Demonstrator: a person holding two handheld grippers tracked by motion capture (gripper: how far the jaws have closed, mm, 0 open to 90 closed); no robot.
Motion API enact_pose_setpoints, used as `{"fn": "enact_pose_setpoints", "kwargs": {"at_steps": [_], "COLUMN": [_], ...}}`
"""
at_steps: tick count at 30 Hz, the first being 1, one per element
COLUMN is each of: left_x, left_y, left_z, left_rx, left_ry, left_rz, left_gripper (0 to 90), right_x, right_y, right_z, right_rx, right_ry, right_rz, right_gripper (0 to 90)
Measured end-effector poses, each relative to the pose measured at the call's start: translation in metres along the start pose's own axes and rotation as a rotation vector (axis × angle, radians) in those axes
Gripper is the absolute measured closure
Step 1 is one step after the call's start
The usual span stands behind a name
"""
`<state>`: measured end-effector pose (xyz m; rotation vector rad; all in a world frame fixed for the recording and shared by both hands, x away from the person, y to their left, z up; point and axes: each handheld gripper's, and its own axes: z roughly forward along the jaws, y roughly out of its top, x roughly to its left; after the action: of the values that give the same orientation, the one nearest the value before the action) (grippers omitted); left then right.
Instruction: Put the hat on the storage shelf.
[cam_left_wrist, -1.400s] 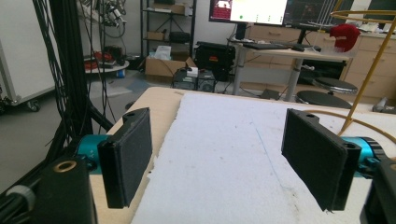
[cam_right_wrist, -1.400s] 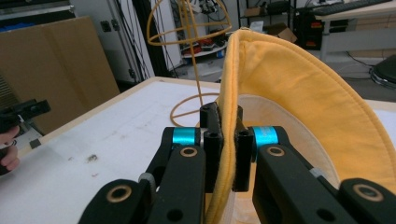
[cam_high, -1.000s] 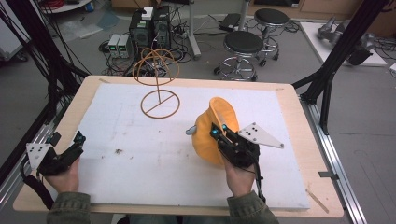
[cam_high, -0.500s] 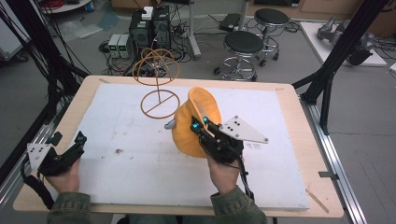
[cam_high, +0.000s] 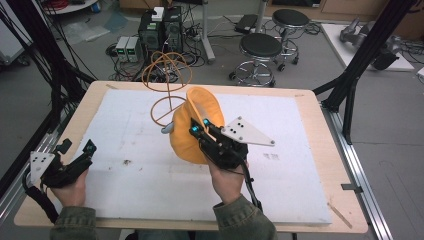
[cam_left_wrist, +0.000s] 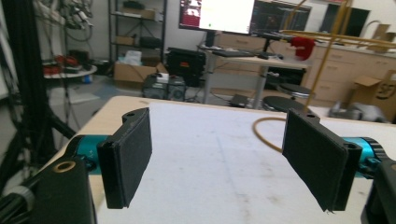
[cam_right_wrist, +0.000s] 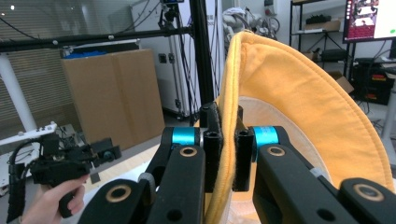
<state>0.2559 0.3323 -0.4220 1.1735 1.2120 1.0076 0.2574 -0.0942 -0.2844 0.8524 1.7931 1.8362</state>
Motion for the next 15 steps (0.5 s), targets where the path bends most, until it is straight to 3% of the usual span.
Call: {"fn": "enact_pose_setpoints", "kwargs": {"at_steps": [2,8,15], "left_x": [-0.006,-0.023,-0.034], "left_y": [0.002,0.009,0.017], "left_z": [0.0,0.002,0.003], "left_rx": [-0.004,-0.01,-0.009], "left_ry": [-0.031,-0.113,-0.216], "left_rz": [-0.013,0.023,0.008], "left_gripper": [24.8,25.0,27.9], "right_x": [0.002,0.005,0.007], "right_y": [0.001,0.004,0.004], "right_z": [0.002,0.008,0.012], "right_rx": [-0.005,-0.013,-0.009], "right_ry": [0.004,0.013,0.016], "right_rz": [0.001,0.003,0.003], "right_gripper": [86.5,86.5,86.3]}}
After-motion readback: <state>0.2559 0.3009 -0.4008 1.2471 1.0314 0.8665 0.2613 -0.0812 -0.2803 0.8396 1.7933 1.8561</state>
